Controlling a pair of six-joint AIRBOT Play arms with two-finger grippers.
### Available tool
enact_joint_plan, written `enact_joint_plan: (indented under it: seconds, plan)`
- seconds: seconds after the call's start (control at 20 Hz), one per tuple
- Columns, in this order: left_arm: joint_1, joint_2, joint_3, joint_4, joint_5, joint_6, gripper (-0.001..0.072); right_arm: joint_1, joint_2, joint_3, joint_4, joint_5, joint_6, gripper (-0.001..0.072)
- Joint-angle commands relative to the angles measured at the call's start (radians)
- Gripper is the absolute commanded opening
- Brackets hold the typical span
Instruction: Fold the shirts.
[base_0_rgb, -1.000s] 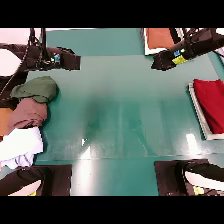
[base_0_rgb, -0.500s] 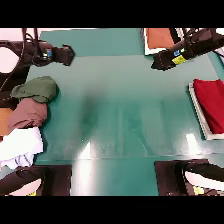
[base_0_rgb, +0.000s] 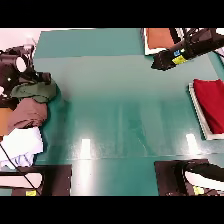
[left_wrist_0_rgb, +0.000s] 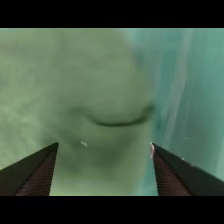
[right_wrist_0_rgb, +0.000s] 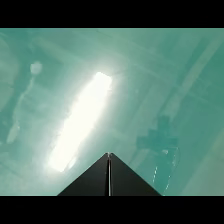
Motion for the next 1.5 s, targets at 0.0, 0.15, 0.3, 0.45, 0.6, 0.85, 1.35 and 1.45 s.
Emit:
enact_joint_plan:
  seconds: [0.0,0.15,0.3,0.45,0.6,0.85,1.35,1.45]
  plan:
    - [0.036,-0.082,-0.009,0.003,-0.002,-0.004,0.0665,0.001,0.0,0.0,0.0,0.0,0.0,0.0019]
    - [0.036,-0.04,0.019,0.004,0.02,0.0,0.0097,0.001,0.001,0.001,0.0,-0.016,0.0,0.0019]
    - [0.032,0.092,0.098,0.004,0.066,0.045,0.0022,-0.002,0.034,0.002,0.0,-0.082,0.0,0.0019]
    - [-0.01,0.295,0.202,0.001,0.084,0.108,0.0021,-0.023,0.114,0.003,-0.003,-0.153,0.0,0.002]
    - [-0.118,0.477,0.252,0.001,0.072,0.165,0.002,-0.104,0.213,0.003,-0.001,-0.173,0.001,0.0019]
    - [-0.428,0.541,0.251,-0.01,0.005,0.165,0.002,-0.279,0.347,0.003,0.008,-0.172,0.001,0.0019]
    - [-0.903,0.141,0.251,-0.168,0.05,0.238,0.0576,-0.327,0.395,0.003,0.008,-0.143,0.001,0.0019]
    - [-0.794,0.143,0.252,-0.161,0.029,0.193,0.0575,-0.327,0.395,0.002,0.009,-0.144,0.001,0.0019]
